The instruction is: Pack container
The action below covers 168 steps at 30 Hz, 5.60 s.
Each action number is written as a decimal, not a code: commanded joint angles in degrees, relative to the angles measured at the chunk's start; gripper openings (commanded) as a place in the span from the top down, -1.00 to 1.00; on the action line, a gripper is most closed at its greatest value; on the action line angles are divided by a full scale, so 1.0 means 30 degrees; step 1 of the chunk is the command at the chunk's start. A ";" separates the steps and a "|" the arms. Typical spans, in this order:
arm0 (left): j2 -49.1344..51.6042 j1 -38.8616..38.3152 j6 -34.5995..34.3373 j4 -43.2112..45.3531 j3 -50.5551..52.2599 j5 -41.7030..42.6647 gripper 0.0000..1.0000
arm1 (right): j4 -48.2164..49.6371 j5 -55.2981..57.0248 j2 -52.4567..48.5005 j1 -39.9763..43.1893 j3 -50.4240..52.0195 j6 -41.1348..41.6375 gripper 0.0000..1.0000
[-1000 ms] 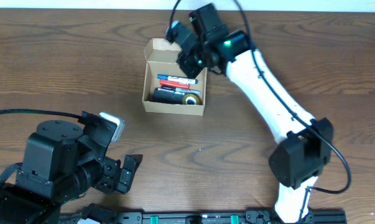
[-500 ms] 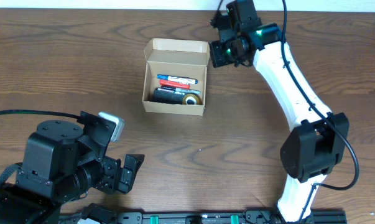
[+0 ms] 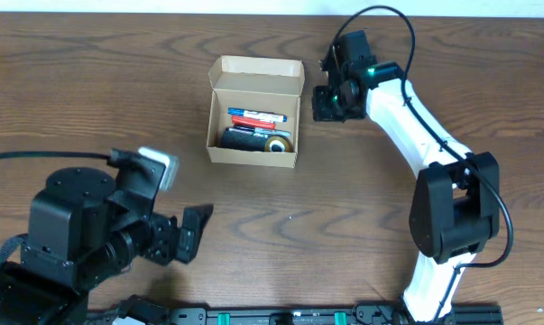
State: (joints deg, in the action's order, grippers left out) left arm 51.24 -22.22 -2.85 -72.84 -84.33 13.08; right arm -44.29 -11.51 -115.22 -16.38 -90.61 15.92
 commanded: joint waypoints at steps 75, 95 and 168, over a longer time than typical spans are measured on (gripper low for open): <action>2.7831 0.7752 -0.6346 1.5322 -0.6339 1.2801 0.89 | 1.6670 -0.7584 -0.5472 0.1399 0.1392 0.9828 0.97; 2.7569 0.9194 -0.7526 2.0728 -0.6353 1.9300 0.89 | 2.1624 -1.3478 -0.5457 0.1654 0.1217 0.8233 0.97; 1.5606 0.8269 0.6113 0.0430 -0.6346 0.8262 0.88 | 0.1144 -0.7104 0.3424 -0.0153 -0.1545 -0.3614 0.97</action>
State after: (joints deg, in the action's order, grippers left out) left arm 98.76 2.98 13.39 -69.69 -102.56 41.71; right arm -38.57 -43.33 -107.90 -15.03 -94.85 11.20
